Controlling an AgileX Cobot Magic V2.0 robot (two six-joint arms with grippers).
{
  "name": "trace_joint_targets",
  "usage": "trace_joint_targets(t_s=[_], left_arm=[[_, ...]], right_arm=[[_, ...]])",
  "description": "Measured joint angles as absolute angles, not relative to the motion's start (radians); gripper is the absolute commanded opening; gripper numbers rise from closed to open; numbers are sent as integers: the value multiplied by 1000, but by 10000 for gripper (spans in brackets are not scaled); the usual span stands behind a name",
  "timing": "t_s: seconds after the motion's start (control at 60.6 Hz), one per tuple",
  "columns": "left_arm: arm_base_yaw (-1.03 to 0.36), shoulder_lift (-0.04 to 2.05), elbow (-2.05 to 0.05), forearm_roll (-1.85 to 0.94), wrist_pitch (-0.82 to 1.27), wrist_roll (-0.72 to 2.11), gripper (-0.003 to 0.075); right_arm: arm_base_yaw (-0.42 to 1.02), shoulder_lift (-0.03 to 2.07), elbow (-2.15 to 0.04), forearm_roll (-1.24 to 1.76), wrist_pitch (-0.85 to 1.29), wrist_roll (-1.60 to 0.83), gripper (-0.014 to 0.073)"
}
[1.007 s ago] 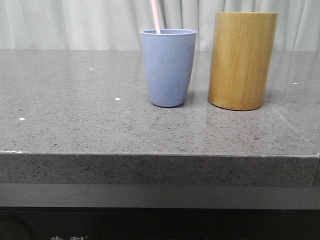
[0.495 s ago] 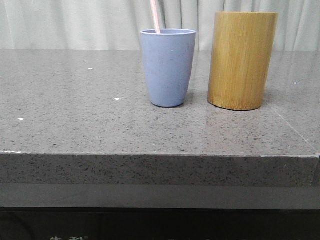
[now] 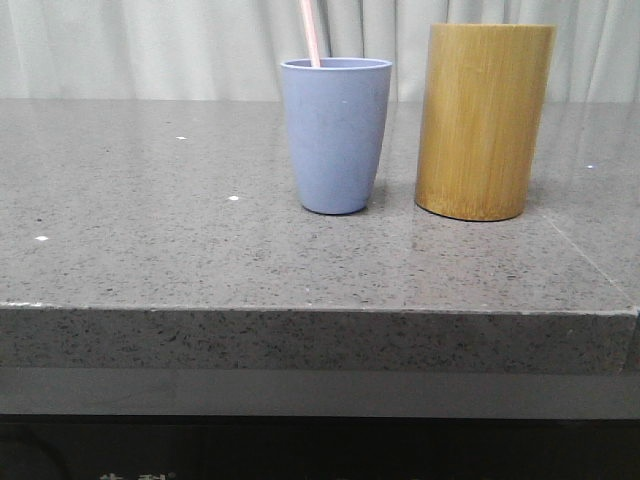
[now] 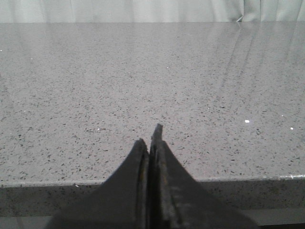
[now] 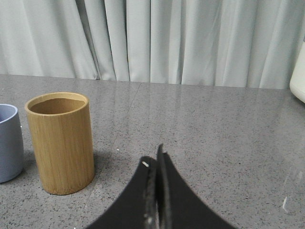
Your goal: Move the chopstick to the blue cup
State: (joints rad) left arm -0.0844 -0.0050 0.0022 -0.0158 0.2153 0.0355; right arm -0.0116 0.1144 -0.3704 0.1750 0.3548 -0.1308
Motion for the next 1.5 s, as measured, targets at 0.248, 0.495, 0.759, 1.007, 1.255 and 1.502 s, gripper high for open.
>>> trace_joint_targets(t_s=[0.248,0.495,0.759,1.007,1.255,1.502], left_arm=[[-84,-5,2,-16,215,35,-19],[-84,-5,2,-16,215,35,-19],[-84,-5,2,-16,215,35,-19],[-84,-5,2,-16,215,35,-19],[-84,-5,2,-16,215,35,-19],[-84,-5,2,-16,215,35,-19]], right_arm=[[-12,114,-370,175,355,-131,-122],[-12,114,-370,175,355,-131,-122],[-12,114,-355,175,341,-131,-122],[37,80,-147,153,259,-131,-122],[76,-9,17,148,194,-120,-122],[76,-11,28,160,181,-118,-122]])
